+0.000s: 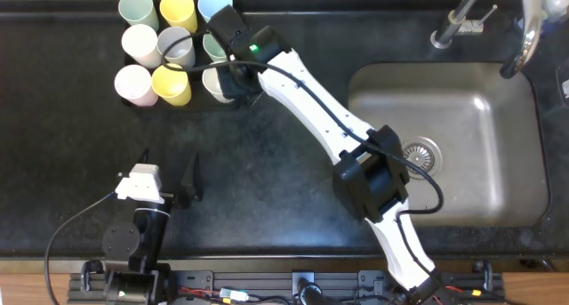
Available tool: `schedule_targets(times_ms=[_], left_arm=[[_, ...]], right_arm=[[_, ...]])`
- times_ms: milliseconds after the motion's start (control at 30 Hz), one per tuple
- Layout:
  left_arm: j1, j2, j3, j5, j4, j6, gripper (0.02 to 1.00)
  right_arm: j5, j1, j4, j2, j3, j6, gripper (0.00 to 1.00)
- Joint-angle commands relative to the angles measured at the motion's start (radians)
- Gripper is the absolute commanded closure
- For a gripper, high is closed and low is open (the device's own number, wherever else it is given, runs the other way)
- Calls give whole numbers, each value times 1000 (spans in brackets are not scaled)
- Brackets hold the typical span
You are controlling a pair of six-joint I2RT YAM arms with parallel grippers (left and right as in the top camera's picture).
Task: Store Cups
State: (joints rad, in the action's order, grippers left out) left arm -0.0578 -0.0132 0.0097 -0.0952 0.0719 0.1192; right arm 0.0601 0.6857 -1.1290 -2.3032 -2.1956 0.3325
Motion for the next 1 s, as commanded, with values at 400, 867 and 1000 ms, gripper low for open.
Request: schedule_targets(times_ms=[400, 867, 1000], left_arm=[[8, 10, -2, -16, 2, -22, 18], [8, 10, -2, -16, 2, -22, 18], [8, 10, -2, -16, 2, -22, 18]], right_arm=[[-9, -354, -75, 615, 71, -335, 47], [-10, -541, 431, 1428, 1014, -437, 5], [-9, -542, 592, 1629, 1236, -437, 5]])
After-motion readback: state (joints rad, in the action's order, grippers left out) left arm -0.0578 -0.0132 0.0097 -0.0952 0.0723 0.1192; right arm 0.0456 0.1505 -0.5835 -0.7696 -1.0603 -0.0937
